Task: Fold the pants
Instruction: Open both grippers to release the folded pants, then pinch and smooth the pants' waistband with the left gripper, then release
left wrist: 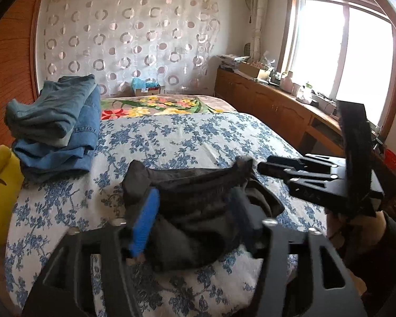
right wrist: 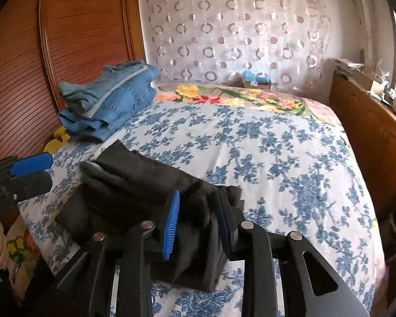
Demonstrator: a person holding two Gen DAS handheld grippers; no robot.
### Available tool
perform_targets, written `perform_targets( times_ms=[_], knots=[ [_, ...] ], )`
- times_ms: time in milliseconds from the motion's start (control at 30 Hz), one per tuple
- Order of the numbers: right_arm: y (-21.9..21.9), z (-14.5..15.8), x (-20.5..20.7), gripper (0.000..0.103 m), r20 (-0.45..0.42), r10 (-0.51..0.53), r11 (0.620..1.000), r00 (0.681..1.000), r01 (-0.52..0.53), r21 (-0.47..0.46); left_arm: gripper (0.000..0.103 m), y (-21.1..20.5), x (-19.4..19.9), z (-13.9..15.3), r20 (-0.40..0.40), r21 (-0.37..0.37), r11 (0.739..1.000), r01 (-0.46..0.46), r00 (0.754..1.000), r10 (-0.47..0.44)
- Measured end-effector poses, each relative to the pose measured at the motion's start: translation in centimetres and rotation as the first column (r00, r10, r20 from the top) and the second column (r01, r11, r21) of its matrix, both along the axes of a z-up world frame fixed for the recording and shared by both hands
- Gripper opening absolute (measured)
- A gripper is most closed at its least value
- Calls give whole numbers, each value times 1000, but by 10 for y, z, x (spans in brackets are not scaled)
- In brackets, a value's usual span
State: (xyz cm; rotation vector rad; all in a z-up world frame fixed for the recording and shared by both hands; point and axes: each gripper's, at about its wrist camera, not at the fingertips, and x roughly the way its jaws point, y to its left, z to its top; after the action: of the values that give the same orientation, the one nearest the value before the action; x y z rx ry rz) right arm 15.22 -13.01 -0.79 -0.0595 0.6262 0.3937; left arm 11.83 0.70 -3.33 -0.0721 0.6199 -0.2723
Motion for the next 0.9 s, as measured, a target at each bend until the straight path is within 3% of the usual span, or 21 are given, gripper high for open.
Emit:
perform_targets(
  times_ms=[167,433,600,700,733,800,900],
  knots=[
    [-15,-4,-15,35,-1,14,1000,1000,-14,0,65,7,-7,-20,-33,22,1000,-13,999,14],
    [-23,-35,-24,36,-106,47,998,993,-51,-31,65,11,-5,-56,-126,46,999,-13,992,19],
    [-22,-45,-14,36,-158,50,998,986,-56,-31,48,8,0,-65,-152,54,999,7,988,1],
    [-22,-47,-9,36,-168,59,998,984,-63,-20,31,8,6,-69,-164,62,998,13,986,-3],
    [-22,-48,-7,36,-170,62,998,983,-66,-18,22,9,7,-70,-167,61,998,14,986,-4],
    [-23,-49,-7,15,-175,92,996,980,-92,8,15,9,7,-69,-162,52,998,21,987,-12],
    [-26,-47,-9,6,-157,99,995,983,-99,9,13,8,3,-66,-151,55,998,25,988,-16]
  ],
)
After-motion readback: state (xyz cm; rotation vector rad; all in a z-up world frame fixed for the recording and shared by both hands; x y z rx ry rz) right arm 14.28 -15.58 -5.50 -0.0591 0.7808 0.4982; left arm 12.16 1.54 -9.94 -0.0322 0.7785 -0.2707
